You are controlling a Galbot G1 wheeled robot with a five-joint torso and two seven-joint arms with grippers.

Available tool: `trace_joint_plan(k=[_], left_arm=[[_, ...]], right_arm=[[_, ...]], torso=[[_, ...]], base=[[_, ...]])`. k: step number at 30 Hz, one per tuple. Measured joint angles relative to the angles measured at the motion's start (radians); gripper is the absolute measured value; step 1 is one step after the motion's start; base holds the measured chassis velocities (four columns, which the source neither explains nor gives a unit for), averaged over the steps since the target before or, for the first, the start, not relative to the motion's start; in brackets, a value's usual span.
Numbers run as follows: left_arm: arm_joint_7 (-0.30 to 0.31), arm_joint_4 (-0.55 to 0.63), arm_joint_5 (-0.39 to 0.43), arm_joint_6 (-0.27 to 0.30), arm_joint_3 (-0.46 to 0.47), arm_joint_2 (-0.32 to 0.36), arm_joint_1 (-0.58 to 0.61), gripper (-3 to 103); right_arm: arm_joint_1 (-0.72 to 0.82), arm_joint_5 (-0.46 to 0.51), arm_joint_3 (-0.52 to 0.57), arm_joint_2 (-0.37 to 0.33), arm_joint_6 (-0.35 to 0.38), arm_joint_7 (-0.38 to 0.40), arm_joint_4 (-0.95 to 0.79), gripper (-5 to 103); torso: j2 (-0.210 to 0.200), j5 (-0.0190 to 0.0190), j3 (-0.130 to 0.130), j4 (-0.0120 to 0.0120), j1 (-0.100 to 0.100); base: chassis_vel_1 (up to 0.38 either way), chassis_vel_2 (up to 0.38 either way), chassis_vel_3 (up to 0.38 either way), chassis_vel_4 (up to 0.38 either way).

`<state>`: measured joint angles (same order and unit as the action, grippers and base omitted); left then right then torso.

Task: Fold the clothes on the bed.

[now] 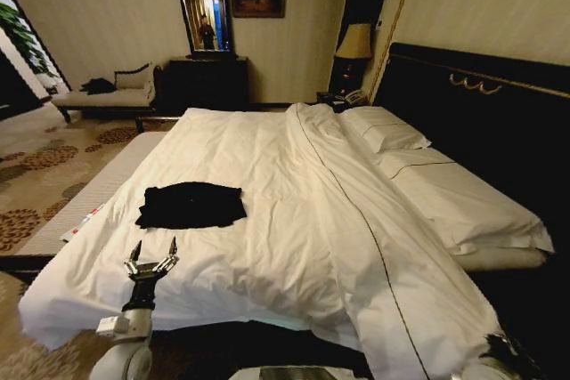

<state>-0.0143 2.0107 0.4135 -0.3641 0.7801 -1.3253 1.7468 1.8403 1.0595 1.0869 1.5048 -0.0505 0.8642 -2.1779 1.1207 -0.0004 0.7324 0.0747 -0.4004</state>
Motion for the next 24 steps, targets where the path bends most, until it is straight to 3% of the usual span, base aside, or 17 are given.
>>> trace_joint_plan(k=[6,8,9,12,13,15,16,17,20,21,23,24], left_arm=[[0.001,0.006,-0.013,-0.003,0.008,-0.027,0.013,100],[0.001,0.011,-0.013,-0.003,0.01,-0.031,0.015,100],[0.001,0.018,-0.013,-0.003,0.012,-0.034,0.02,100],[0.009,0.044,-0.014,0.008,0.014,-0.04,0.033,100],[0.009,0.044,-0.014,0.008,0.014,-0.04,0.033,100],[0.018,0.059,-0.02,0.018,0.014,-0.044,0.042,100],[0.038,0.074,-0.044,0.039,0.014,-0.052,0.057,100],[0.038,0.074,-0.044,0.039,0.014,-0.052,0.057,100],[0.068,0.084,-0.086,0.062,0.01,-0.055,0.076,100],[0.068,0.084,-0.086,0.062,0.01,-0.055,0.076,100],[0.061,0.106,-0.07,0.068,0.006,-0.045,0.094,100],[0.039,0.119,-0.059,0.061,0.007,-0.043,0.107,100]], right_arm=[[0.05,-0.072,0.027,-0.034,0.098,0.017,-0.155,65],[0.045,-0.091,0.027,-0.051,0.105,0.006,-0.162,65],[0.035,-0.118,0.018,-0.074,0.108,-0.016,-0.165,70],[0.003,-0.175,-0.043,-0.143,0.071,-0.148,-0.151,87],[0.003,-0.175,-0.043,-0.143,0.071,-0.148,-0.151,87],[-0.012,-0.187,-0.08,-0.17,0.028,-0.236,-0.139,92],[-0.035,-0.2,-0.136,-0.2,-0.036,-0.389,-0.115,97],[-0.035,-0.2,-0.136,-0.2,-0.036,-0.389,-0.115,97],[-0.06,-0.281,-0.215,-0.211,-0.136,-0.615,-0.066,100],[-0.06,-0.281,-0.215,-0.211,-0.136,-0.615,-0.066,100],[-0.054,-0.343,-0.248,-0.212,-0.212,-0.728,-0.033,100],[-0.054,-0.361,-0.26,-0.219,-0.245,-0.773,-0.018,100]], torso=[[0.0,0.0002,0.0,-0.0002,0.0],[0.0,0.0002,0.0,-0.0002,0.0],[0.0,0.0002,0.0,-0.0003,0.0],[0.0,0.0005,0.0,-0.0006,0.0],[0.0,0.0005,0.0,-0.0006,0.0],[0.0,0.0006,0.0,-0.0006,0.0],[0.0,0.0004,0.0,-0.0007,0.0],[0.0,0.0004,0.0,-0.0007,0.0],[0.0,0.0005,0.0,-0.0011,0.0],[0.0,0.0005,0.0,-0.0011,0.0],[0.0,0.0003,0.0,0.0005,0.0],[0.0,0.0005,0.0,0.0001,0.0]], base=[[0.0,0.0,0.0,0.0],[0.0,0.0,0.0,0.0],[0.0,0.0,0.0,0.0],[0.0,0.0,0.0,0.0],[0.0,0.0,0.0,0.0],[0.0,0.0,0.0,0.0],[0.0,0.0,0.0,0.0],[0.0,0.0,0.0,0.0],[0.0,0.0,0.0,0.0],[0.0,0.0,0.0,0.0],[0.0,0.0,0.0,0.0],[0.0,0.0,0.0,0.0]])
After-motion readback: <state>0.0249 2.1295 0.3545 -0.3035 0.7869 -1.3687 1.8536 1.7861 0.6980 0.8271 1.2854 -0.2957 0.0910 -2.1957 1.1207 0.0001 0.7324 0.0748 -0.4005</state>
